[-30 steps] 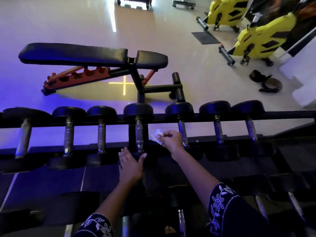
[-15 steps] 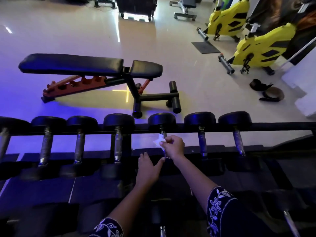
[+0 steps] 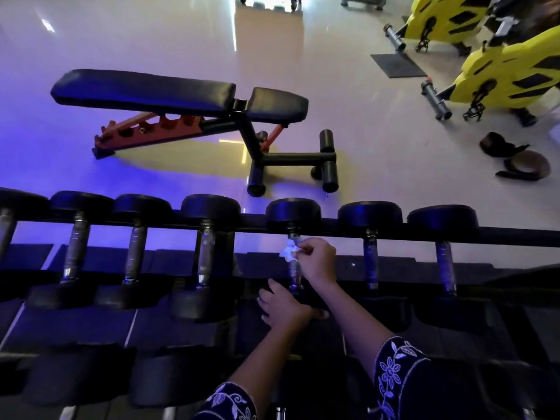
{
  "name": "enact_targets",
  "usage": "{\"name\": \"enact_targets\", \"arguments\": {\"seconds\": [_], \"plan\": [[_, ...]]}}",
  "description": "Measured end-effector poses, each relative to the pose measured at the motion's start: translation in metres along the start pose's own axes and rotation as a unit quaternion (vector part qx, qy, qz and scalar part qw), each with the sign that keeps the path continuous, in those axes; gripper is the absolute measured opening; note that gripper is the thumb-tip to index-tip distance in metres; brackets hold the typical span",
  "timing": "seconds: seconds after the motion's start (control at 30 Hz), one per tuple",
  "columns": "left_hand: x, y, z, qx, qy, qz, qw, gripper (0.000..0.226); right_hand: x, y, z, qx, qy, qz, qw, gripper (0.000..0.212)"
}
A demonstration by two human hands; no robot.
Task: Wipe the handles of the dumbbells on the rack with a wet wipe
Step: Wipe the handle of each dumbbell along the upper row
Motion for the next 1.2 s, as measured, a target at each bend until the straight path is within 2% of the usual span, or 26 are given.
{"name": "enact_targets", "arguments": {"seconds": [0.2, 0.57, 0.63, 0.73, 0.8, 0.87, 0.97, 1.1, 1.2], "plan": [[0.002, 0.004, 0.004, 0.027, -0.009, -0.005, 1.000, 0.141, 0.004, -0.018, -0.017, 0.022, 0.041, -0.052, 0.998, 0.008], [0.001, 0.000, 0.004, 0.039, -0.006, -0.019, 0.999, 0.139, 0.001, 0.006, 0.017, 0.075, -0.001, 0.006, 0.997, 0.002], [0.002, 0.000, 0.003, 0.036, 0.003, -0.016, 0.999, 0.132, 0.002, -0.007, 0.003, 0.069, 0.011, 0.000, 0.998, 0.005], [0.000, -0.001, 0.005, 0.036, -0.008, -0.018, 0.999, 0.104, 0.002, -0.032, -0.028, 0.063, 0.043, -0.002, 0.997, 0.012], [0.000, -0.001, 0.006, 0.036, -0.013, -0.023, 0.999, 0.095, 0.002, -0.033, -0.036, 0.061, 0.061, -0.003, 0.996, 0.011], [0.000, -0.001, 0.006, 0.035, -0.007, -0.028, 0.999, 0.107, 0.002, -0.020, -0.024, 0.055, 0.055, -0.014, 0.997, 0.007], [0.000, 0.001, 0.004, 0.041, -0.002, -0.035, 0.999, 0.126, 0.002, -0.002, 0.007, 0.065, 0.032, -0.002, 0.997, 0.011], [-0.001, 0.000, 0.002, 0.045, -0.005, -0.034, 0.998, 0.131, 0.004, 0.007, 0.030, 0.078, 0.023, -0.001, 0.997, 0.008], [-0.001, -0.002, 0.001, 0.041, -0.002, -0.028, 0.999, 0.129, 0.005, -0.005, 0.013, 0.066, 0.057, -0.037, 0.996, 0.009]]}}
Point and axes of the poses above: each hand's wrist, its own z-axis towards the middle knuckle, its own x-axis out of the palm, y = z × x, the point moved 8 cm from there along z, towards the middle knuckle, and after that the axes turned 6 degrees about x, right-handed, at the moved point
